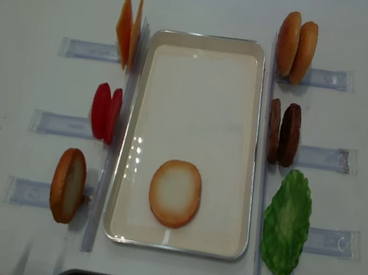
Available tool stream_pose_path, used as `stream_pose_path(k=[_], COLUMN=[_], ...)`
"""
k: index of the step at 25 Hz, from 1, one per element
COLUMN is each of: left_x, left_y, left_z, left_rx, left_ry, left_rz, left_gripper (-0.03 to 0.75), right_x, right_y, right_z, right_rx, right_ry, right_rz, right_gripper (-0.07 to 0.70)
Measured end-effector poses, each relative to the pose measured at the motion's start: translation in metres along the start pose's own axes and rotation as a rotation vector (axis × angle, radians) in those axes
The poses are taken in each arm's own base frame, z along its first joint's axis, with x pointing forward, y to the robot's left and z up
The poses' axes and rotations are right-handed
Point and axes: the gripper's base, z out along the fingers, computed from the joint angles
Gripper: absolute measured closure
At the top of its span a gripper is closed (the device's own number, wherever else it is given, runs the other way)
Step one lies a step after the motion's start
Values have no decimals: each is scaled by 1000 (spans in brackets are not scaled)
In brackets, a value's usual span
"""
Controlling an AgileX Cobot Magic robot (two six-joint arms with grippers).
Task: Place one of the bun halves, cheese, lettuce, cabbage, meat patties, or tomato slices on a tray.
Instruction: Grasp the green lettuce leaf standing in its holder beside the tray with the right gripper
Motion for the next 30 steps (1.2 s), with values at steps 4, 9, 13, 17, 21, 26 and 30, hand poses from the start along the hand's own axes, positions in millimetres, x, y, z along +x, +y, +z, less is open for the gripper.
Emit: stream_pose_path(k=[4, 9, 13, 17, 21, 26, 30], left_x=[0, 0, 0, 0, 0, 0, 0], left_y=[0, 0, 0, 0, 0, 0, 0], left_z=[0, 0, 0, 0, 0, 0, 0], left_rx=[0, 0, 0, 0, 0, 0, 0], left_ry=[0, 0, 0, 0, 0, 0, -1], left_rz=[-2, -3, -3, -3, -3, -3, -3], left_gripper=[209, 254, 304, 353, 400, 460, 488], right_x=[0, 0, 0, -1, -3, -13, -28], right_y=[0, 0, 0, 0, 1, 4, 6], right_z=[0, 0, 0, -1, 0, 18, 33], right_rx=[0, 0, 0, 0, -15, -56, -101], right_ry=[0, 0, 0, -5, 18, 191, 310], right_rz=[0, 0, 0, -7, -2, 16, 23], right_gripper=[216, 216, 216, 216, 216, 216, 216])
